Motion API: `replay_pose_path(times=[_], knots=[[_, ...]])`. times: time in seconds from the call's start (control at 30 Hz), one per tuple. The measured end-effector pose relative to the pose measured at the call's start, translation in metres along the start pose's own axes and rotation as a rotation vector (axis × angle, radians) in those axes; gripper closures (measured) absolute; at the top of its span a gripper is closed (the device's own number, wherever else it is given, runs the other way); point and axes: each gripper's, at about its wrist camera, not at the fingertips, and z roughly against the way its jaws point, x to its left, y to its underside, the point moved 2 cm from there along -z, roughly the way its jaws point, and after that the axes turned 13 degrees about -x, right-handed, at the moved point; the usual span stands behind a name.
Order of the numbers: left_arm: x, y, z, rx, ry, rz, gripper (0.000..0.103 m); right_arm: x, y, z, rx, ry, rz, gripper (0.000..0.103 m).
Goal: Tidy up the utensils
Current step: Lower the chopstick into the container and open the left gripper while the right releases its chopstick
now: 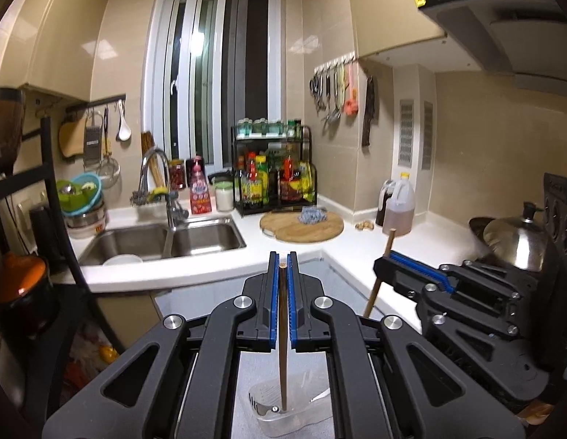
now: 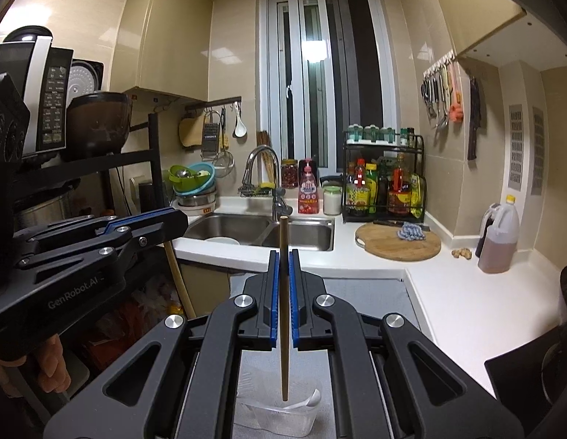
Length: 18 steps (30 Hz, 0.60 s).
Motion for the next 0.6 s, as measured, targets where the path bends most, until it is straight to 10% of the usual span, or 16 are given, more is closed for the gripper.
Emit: replay_pose_path(times=[0.5,0.57,0.6], knots=[[0.012,0.051,-0.016,0.075,-0.034,0.001,0.099,-0.001,0.047,-0.006,0.058,0.032,-0.007,0.094],[0.013,0.055,-0.016,0.087,-0.061,-0.008,0.087,-0.003,0.052,-0.005,0.074,0.038,-0.013,0.081],[0.014,0.058,-0.015,0.097,-0.081,-0.004,0.057,-0.004,0.054,-0.004,0.079,0.043,-0.021,0.066]])
